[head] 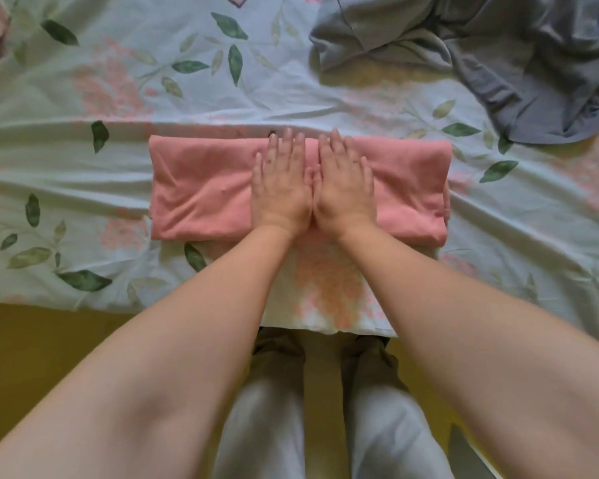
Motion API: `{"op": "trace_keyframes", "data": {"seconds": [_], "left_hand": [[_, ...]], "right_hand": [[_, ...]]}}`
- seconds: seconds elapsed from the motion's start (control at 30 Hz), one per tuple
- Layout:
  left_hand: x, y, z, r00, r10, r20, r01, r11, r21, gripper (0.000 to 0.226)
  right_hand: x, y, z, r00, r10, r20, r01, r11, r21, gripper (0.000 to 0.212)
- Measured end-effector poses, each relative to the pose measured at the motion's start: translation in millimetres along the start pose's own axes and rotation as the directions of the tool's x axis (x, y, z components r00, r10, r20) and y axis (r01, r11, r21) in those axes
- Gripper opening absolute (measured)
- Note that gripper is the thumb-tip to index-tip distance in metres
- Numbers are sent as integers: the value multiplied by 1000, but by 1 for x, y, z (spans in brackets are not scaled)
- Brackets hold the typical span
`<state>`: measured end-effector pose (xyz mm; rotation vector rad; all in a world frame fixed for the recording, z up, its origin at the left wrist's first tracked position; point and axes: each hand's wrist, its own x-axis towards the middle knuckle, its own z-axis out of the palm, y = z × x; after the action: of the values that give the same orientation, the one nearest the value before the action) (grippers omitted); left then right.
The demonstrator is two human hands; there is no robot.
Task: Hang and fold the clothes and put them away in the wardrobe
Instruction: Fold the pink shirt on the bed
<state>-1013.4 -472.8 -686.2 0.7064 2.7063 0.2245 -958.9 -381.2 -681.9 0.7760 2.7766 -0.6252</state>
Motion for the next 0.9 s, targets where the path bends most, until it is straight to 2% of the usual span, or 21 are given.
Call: {"op": "trace_keyframes", "data": {"seconds": [0.1, 0.23, 0.33, 0.47, 0.63, 0.7, 0.77, 0.8, 0.9], "left_hand": [[5, -16, 29, 998, -49, 45, 45, 996, 80, 66], [10, -35, 35, 997, 76, 1, -75, 993, 93, 71], [12, -60, 30, 989, 146, -4, -145, 982, 124, 67], [12, -105, 24, 988, 148, -46, -139, 977, 161, 67], [15, -148, 16, 989, 74, -131, -62, 993, 98, 67], [17, -156, 11, 986, 70, -150, -55, 994, 99, 66], [19, -163, 8, 983, 24, -180, -2, 993, 118, 64], [21, -168, 6, 979, -43, -202, 64, 993, 99, 62], [23, -193, -5, 906, -337, -258, 340, 940, -34, 57]], "right_hand": [[6, 23, 28, 998, -1, 60, 7, 994, -110, 62], [9, 38, 36, 998, -62, 18, 64, 985, -160, 66], [13, 53, 30, 1000, -20, -6, 19, 985, -174, 67], [13, 88, 21, 1000, 19, -19, -22, 983, -180, 67], [16, 125, 11, 997, 18, -72, -35, 968, -248, 66], [16, 141, 7, 993, 71, -98, -95, 961, -259, 66], [17, 160, 0, 977, 181, -116, -203, 955, -217, 66], [16, 170, -3, 966, 229, -118, -249, 949, -196, 66], [15, 182, -12, 960, 258, -110, -275, 941, -197, 70]]}}
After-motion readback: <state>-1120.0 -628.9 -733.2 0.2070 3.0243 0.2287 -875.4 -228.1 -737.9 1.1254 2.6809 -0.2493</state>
